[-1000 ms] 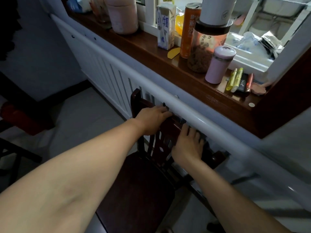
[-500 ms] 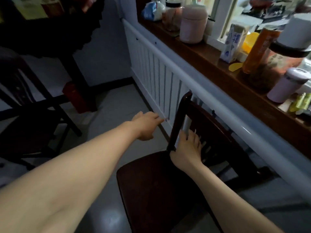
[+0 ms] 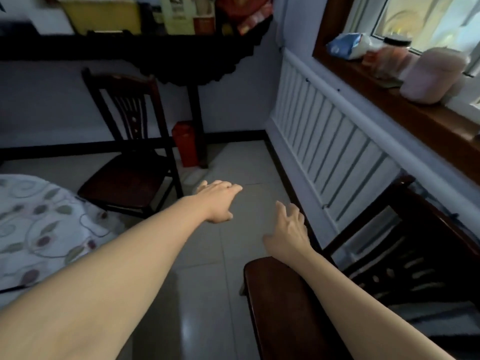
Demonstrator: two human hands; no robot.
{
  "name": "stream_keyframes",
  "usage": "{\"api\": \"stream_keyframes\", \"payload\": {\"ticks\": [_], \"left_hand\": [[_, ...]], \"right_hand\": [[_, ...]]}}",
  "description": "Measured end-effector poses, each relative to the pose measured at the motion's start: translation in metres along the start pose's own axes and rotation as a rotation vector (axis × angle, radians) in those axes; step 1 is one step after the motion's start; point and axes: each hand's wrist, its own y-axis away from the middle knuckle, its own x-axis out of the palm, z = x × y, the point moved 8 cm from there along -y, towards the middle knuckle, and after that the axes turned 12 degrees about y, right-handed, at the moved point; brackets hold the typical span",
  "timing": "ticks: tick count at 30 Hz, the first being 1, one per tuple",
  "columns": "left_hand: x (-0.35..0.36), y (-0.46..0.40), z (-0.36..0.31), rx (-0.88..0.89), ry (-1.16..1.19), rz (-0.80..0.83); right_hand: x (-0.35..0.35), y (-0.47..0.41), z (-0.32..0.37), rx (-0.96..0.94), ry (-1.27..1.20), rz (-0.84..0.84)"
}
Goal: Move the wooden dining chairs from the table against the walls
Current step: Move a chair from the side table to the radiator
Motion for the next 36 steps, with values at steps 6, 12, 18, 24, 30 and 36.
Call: {"api": "stream_keyframes", "payload": {"ticks": [6, 12, 18, 24, 30, 36], "left_hand": [[-0.013, 0.060, 0.119, -0.182, 0.071, -0.027], [-0.032, 0.107, 0.202, -0.336, 0.141, -0.106], [-0.040, 0.125, 0.255, -0.454, 0.201, -0.126], [-0.063, 0.103, 0.290, -0.488, 0.234, -0.159], [-0.105, 0.039, 0.334, -0.505, 0.238, -0.212], [-0.152, -0.044, 0.378, -0.513, 0.271, -0.267]], "right_hand": [[0.015, -0.008, 0.114, -0.130, 0.053, 0.026], [0.021, -0.016, 0.207, -0.300, 0.098, 0.025], [0.026, -0.041, 0.262, -0.383, 0.135, 0.047], [0.015, -0.091, 0.304, -0.446, 0.144, 0.035], [-0.009, -0.180, 0.345, -0.518, 0.159, 0.007], [-0.039, -0.280, 0.378, -0.561, 0.162, -0.016]]}}
